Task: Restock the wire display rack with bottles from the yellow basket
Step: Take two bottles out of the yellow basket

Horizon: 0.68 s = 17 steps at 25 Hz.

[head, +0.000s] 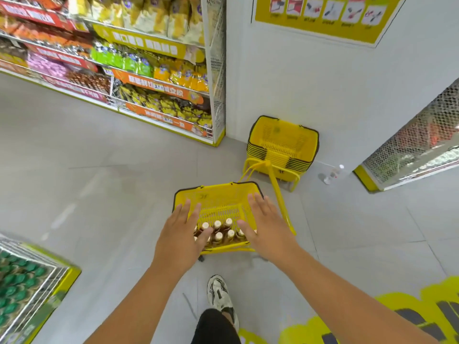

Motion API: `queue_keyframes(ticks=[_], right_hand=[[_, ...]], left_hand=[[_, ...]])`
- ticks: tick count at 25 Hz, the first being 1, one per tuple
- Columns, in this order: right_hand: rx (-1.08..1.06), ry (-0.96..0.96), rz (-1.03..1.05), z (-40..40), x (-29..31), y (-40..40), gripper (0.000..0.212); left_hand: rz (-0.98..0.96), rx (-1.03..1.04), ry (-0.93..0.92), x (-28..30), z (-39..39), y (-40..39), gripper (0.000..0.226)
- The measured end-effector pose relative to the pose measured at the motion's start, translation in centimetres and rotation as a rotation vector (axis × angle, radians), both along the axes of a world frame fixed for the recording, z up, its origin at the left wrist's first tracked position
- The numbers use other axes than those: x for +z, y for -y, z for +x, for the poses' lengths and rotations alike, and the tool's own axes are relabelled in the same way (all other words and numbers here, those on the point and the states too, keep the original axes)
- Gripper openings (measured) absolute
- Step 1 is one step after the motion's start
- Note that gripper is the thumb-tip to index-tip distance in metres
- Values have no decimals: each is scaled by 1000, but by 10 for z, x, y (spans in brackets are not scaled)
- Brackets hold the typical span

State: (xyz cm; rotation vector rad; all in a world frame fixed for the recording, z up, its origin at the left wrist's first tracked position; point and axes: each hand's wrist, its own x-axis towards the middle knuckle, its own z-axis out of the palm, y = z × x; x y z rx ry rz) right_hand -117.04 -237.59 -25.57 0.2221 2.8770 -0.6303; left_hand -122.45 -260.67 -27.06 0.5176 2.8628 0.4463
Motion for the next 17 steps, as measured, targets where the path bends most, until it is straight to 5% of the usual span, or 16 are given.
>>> queue_keyframes(ticks=[4, 8, 17], right_hand=[[-17, 93, -52, -59, -48, -8, 118], [17, 196, -74, -109, -110, -17, 92], [69, 378, -160, -165, -316, -36, 80]], left_hand=[[-8, 7, 92, -52, -60, -13, 94], [-17, 43, 186, -124, -101, -30, 89], [-74, 60, 335, -315, -138, -52, 92]])
